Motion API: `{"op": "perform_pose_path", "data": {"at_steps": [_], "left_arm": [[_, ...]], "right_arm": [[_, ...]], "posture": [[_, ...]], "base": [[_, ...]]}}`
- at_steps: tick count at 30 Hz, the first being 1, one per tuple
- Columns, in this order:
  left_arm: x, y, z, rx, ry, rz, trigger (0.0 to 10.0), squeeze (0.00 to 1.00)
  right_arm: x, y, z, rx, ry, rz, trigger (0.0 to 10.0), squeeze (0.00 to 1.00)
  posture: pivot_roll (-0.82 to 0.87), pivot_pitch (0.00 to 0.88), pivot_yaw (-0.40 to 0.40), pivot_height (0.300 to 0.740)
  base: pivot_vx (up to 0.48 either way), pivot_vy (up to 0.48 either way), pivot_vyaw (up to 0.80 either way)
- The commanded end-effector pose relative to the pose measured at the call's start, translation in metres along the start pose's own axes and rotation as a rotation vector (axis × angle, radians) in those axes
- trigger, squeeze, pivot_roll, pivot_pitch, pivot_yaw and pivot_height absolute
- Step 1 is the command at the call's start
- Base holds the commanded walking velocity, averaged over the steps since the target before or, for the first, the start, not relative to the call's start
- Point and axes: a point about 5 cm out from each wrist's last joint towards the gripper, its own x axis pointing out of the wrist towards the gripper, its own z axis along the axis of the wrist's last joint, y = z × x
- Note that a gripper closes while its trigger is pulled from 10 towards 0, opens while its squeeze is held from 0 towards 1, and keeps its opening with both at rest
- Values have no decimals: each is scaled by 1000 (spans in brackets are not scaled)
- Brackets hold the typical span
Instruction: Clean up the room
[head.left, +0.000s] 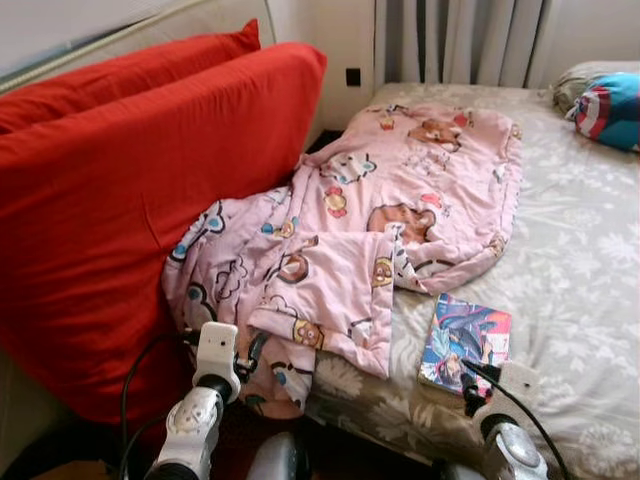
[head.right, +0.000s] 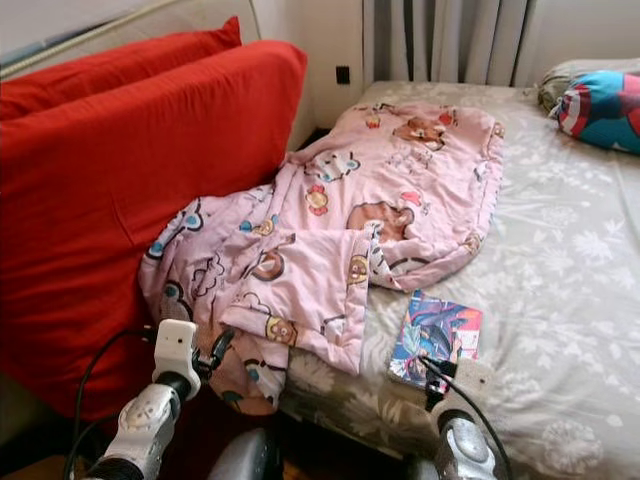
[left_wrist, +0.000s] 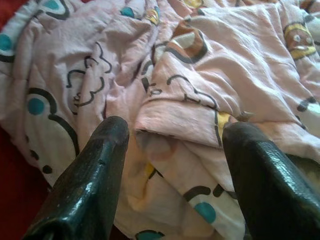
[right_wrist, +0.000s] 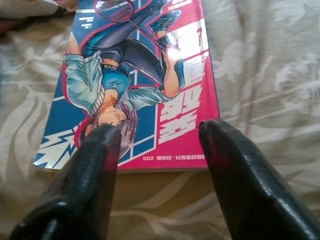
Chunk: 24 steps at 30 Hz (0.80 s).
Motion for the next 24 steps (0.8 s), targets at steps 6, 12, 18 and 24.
{"op": "perform_pose_path", "data": {"at_steps": [6,12,18,24], "left_arm": [[-4,10,-5,21,36,4,10000,0],[-9,12,-8,25,37,10,10000,0],[-13,12,-8,27,15,11,10000,0],[-11,11,1,27,-35,-1,10000,0]], "right_arm": [[6,7,21,61,-90,-10,10000,0],[9,8,29,64,-111,0,10000,0],[10,6,32,110,-112,-9,10000,0],[12,5,39,132,-132,-21,10000,0]], "posture": [[70,131,122,611],[82,155,124,611],[91,185,129,611],[105,212,139,611]], "base": [[0,0,0],[0,0,0],[0,0,0],[0,0,0]]}}
